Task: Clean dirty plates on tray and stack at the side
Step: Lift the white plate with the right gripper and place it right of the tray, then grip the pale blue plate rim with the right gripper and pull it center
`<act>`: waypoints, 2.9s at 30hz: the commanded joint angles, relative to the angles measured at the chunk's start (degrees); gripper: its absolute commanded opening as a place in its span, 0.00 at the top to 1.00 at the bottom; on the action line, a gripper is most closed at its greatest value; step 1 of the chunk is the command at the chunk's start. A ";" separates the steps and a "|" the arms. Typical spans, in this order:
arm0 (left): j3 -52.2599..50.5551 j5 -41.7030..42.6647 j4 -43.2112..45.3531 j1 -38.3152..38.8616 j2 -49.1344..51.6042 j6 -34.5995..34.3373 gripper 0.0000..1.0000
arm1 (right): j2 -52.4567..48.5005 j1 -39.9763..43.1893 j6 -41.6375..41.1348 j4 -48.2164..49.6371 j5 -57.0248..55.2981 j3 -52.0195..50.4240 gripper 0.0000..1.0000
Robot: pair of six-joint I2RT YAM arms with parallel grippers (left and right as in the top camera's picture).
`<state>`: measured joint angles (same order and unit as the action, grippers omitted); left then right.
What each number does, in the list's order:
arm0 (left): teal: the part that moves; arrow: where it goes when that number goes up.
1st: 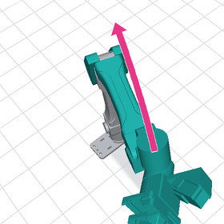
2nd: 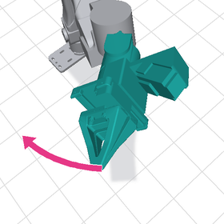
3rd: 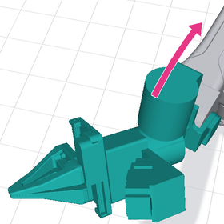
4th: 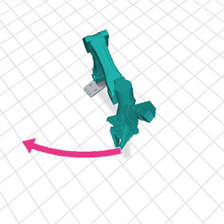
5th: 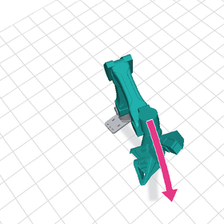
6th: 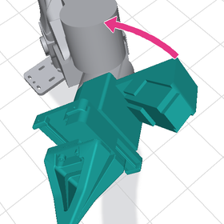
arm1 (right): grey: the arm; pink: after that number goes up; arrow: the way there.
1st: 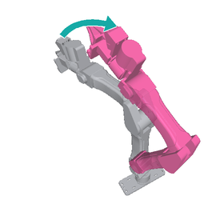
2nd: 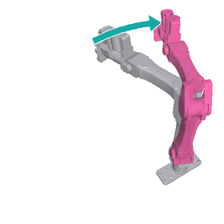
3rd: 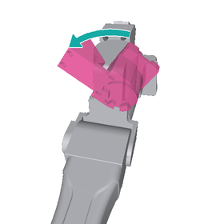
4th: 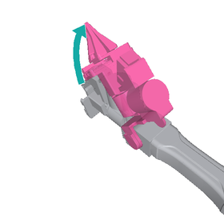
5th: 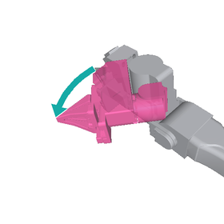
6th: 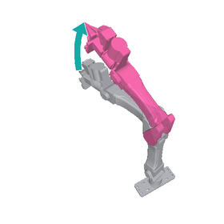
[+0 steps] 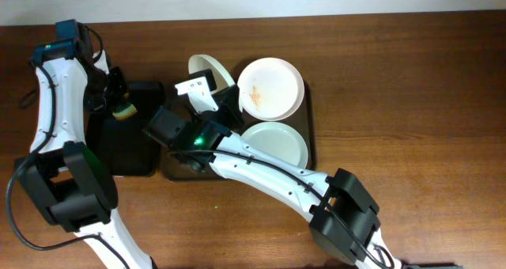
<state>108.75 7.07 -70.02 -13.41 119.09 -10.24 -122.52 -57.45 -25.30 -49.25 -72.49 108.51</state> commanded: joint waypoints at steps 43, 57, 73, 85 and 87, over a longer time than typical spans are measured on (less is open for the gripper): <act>0.04 0.02 2.51 0.00 -0.50 0.94 0.99 | 12.48 85.22 7.28 -2.21 80.87 -27.58 0.96; 0.04 0.04 3.98 0.24 -0.50 0.92 0.99 | 20.50 86.25 9.03 -2.01 91.32 -28.52 0.63; 0.04 0.20 4.81 2.54 -0.50 0.94 0.99 | 9.57 39.78 2.27 -5.53 84.19 -29.00 0.53; 0.04 0.22 4.81 2.56 -0.50 0.94 0.99 | 7.96 35.60 2.29 -8.87 86.66 -31.30 0.96; 0.04 0.24 4.83 2.56 -0.50 0.92 0.99 | 8.04 32.79 2.27 -4.46 91.14 -30.77 0.96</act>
<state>108.75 7.07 -65.30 -10.83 119.09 -10.24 -114.21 -21.34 -22.72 -56.69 14.04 77.89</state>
